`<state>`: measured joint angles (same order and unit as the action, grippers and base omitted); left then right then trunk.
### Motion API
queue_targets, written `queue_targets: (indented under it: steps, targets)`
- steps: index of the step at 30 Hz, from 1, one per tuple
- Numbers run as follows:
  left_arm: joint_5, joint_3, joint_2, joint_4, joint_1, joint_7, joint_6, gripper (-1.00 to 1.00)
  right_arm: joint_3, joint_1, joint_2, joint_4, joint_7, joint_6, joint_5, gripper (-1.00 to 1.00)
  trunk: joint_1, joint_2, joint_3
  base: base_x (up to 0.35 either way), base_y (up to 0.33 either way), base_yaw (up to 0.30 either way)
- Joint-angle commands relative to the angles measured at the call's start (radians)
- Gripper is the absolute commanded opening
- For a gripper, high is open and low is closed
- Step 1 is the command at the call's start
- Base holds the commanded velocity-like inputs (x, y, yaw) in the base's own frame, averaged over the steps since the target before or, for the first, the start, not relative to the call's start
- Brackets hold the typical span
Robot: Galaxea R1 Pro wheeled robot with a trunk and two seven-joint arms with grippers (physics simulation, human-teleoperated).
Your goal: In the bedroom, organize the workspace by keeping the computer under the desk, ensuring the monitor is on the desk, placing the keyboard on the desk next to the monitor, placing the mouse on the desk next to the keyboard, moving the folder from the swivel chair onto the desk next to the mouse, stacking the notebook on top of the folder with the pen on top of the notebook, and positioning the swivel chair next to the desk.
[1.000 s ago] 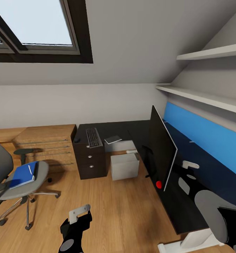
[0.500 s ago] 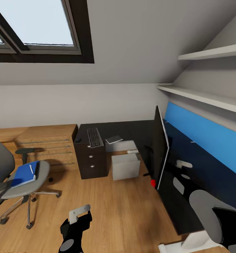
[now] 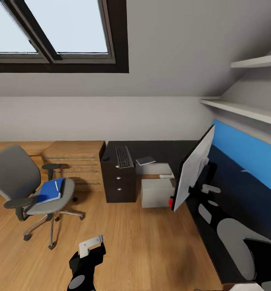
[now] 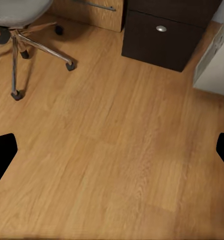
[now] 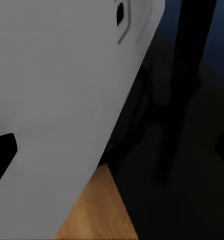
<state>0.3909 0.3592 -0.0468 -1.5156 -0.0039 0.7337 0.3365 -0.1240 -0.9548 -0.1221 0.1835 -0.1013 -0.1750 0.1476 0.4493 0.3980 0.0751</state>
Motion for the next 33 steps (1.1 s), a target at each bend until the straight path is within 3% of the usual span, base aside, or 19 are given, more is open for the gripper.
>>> queue_targets:
  steps: [1,27,33]
  targets:
    - [0.004,0.000,0.000,-0.002,-0.001,0.006,0.004,1.00,0.003,-0.001,0.000,-0.001,0.002,-0.004,0.010,1.00,0.001,0.002,0.002,0.000,0.000,0.271]
    - [0.002,0.000,0.001,-0.002,-0.001,0.006,0.004,1.00,0.002,-0.001,-0.005,0.003,0.002,-0.006,0.009,1.00,0.001,0.002,0.004,0.000,0.000,0.043]
    - [0.003,0.000,0.001,-0.002,-0.001,0.006,0.004,1.00,0.003,-0.001,-0.005,-0.002,0.001,-0.046,0.008,1.00,0.001,0.002,0.004,0.000,0.000,0.105]
